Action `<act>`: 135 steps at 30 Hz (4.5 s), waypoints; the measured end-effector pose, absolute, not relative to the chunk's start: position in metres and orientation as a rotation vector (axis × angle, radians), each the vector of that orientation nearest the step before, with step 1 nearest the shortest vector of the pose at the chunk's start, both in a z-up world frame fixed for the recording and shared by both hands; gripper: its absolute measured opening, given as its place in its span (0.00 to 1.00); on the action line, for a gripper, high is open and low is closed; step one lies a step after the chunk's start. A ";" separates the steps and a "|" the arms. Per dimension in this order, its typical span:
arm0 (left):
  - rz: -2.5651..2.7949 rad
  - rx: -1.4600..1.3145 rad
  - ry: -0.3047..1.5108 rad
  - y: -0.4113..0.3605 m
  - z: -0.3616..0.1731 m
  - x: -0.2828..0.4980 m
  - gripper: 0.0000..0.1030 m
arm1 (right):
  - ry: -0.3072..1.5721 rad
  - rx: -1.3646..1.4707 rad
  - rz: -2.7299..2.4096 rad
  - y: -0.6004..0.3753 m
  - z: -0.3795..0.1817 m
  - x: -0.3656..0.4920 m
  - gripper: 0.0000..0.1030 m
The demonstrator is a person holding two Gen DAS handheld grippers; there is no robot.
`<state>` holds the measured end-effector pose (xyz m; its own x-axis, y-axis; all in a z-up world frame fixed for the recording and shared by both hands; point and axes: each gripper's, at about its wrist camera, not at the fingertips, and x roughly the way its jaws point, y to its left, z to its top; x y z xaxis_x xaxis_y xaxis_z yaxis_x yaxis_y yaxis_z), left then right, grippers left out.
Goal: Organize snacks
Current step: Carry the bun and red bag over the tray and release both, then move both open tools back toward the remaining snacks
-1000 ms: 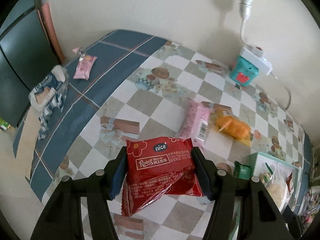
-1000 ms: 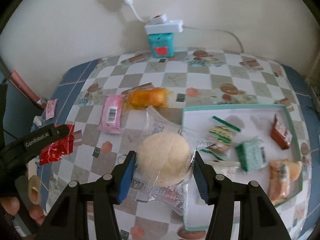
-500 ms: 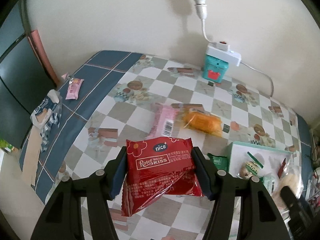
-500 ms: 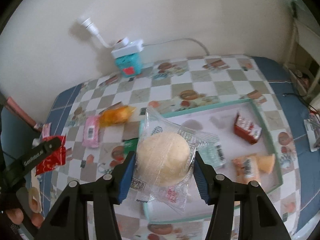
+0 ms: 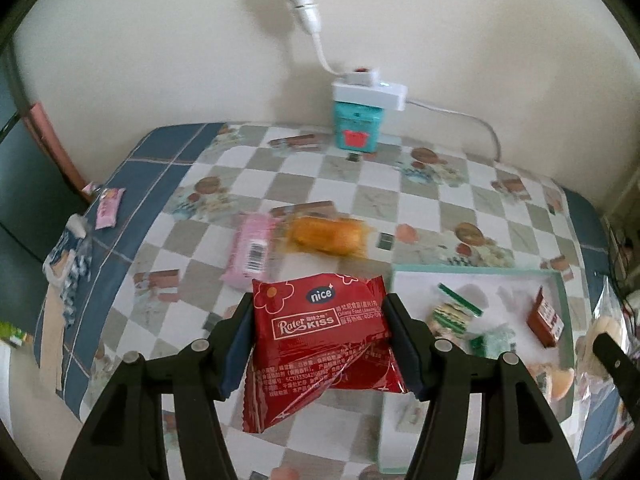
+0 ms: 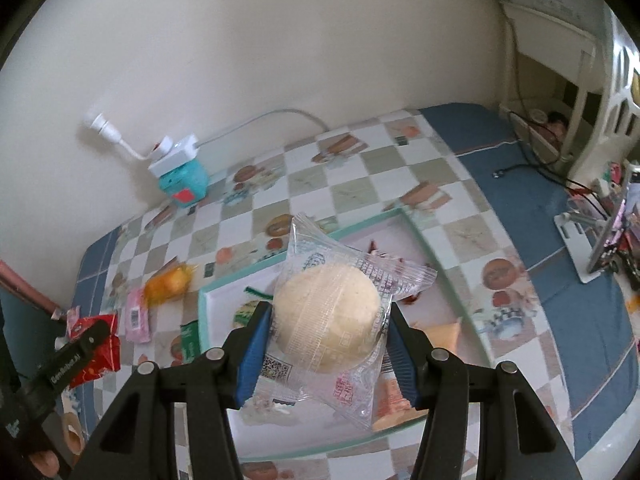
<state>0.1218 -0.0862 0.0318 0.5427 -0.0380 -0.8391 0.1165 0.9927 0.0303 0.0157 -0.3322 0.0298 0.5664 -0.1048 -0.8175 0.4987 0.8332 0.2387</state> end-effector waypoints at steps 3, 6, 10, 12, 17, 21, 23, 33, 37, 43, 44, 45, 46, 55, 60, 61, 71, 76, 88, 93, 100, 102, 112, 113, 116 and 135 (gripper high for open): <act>-0.125 0.110 0.996 -0.105 0.030 0.120 0.62 | 0.904 0.486 -0.381 -0.341 0.028 0.013 0.56; -0.157 0.127 1.000 -0.121 0.028 0.119 0.62 | 0.905 0.491 -0.386 -0.347 0.026 0.013 0.56; -0.195 0.136 1.007 -0.138 0.026 0.121 0.62 | 0.909 0.491 -0.389 -0.354 0.022 0.016 0.56; -0.207 0.138 1.011 -0.145 0.025 0.123 0.62 | 0.912 0.491 -0.387 -0.357 0.019 0.019 0.56; -0.231 0.140 1.027 -0.160 0.015 0.135 0.62 | 0.924 0.493 -0.388 -0.363 0.009 0.029 0.57; -0.241 0.135 1.037 -0.167 0.006 0.144 0.62 | 0.937 0.486 -0.382 -0.366 -0.002 0.041 0.57; -0.245 0.133 1.042 -0.170 -0.001 0.150 0.62 | 0.944 0.482 -0.376 -0.367 -0.008 0.048 0.57; -0.236 0.134 1.104 -0.186 -0.039 0.172 0.62 | 0.999 0.448 -0.340 -0.352 -0.039 0.076 0.57; -0.237 0.130 1.111 -0.187 -0.046 0.176 0.63 | 1.022 0.427 -0.342 -0.347 -0.048 0.082 0.57; -0.237 0.124 1.127 -0.186 -0.053 0.180 0.63 | 1.033 0.405 -0.352 -0.345 -0.052 0.086 0.57; -0.236 0.123 1.127 -0.186 -0.053 0.180 0.64 | 1.033 0.403 -0.353 -0.344 -0.052 0.086 0.57; -0.235 0.120 1.129 -0.185 -0.054 0.181 0.64 | 1.034 0.402 -0.355 -0.344 -0.052 0.086 0.57; -0.235 0.120 1.131 -0.185 -0.054 0.181 0.64 | 1.037 0.401 -0.355 -0.344 -0.052 0.086 0.57; -0.248 0.118 1.146 -0.183 -0.052 0.180 0.71 | 1.063 0.376 -0.371 -0.343 -0.055 0.088 0.59; -0.246 0.113 1.149 -0.177 -0.046 0.179 0.74 | 1.054 0.354 -0.381 -0.341 -0.050 0.086 0.71; -0.243 0.114 1.149 -0.176 -0.045 0.179 0.77 | 1.053 0.353 -0.384 -0.341 -0.049 0.086 0.71; -0.172 0.079 1.151 -0.148 -0.039 0.183 0.98 | 1.032 0.329 -0.391 -0.338 -0.041 0.082 1.00; -0.124 0.070 1.142 -0.129 -0.033 0.184 0.98 | 1.020 0.318 -0.400 -0.334 -0.032 0.080 1.00; -0.019 0.099 1.090 -0.069 -0.007 0.182 0.98 | 0.982 0.314 -0.395 -0.310 0.002 0.074 1.00; 0.013 0.080 1.078 -0.036 0.003 0.181 0.98 | 0.962 0.297 -0.379 -0.291 0.015 0.076 1.00; 0.081 0.050 1.054 0.013 0.016 0.178 0.98 | 0.967 0.272 -0.293 -0.246 0.018 0.091 1.00; 0.102 0.033 1.051 0.027 0.019 0.178 0.98 | 0.975 0.259 -0.269 -0.233 0.017 0.096 1.00; 0.191 -0.030 1.063 0.090 0.016 0.179 0.98 | 1.022 0.211 -0.121 -0.159 -0.001 0.116 1.00; 0.197 -0.034 1.067 0.093 0.015 0.179 0.98 | 1.027 0.210 -0.110 -0.154 -0.004 0.117 1.00; 0.218 -0.036 1.090 0.101 0.005 0.182 0.98 | 1.047 0.202 -0.076 -0.137 -0.015 0.123 1.00; 0.105 -0.054 1.333 0.068 -0.090 0.208 0.98 | 1.156 0.231 -0.023 -0.123 -0.080 0.142 0.82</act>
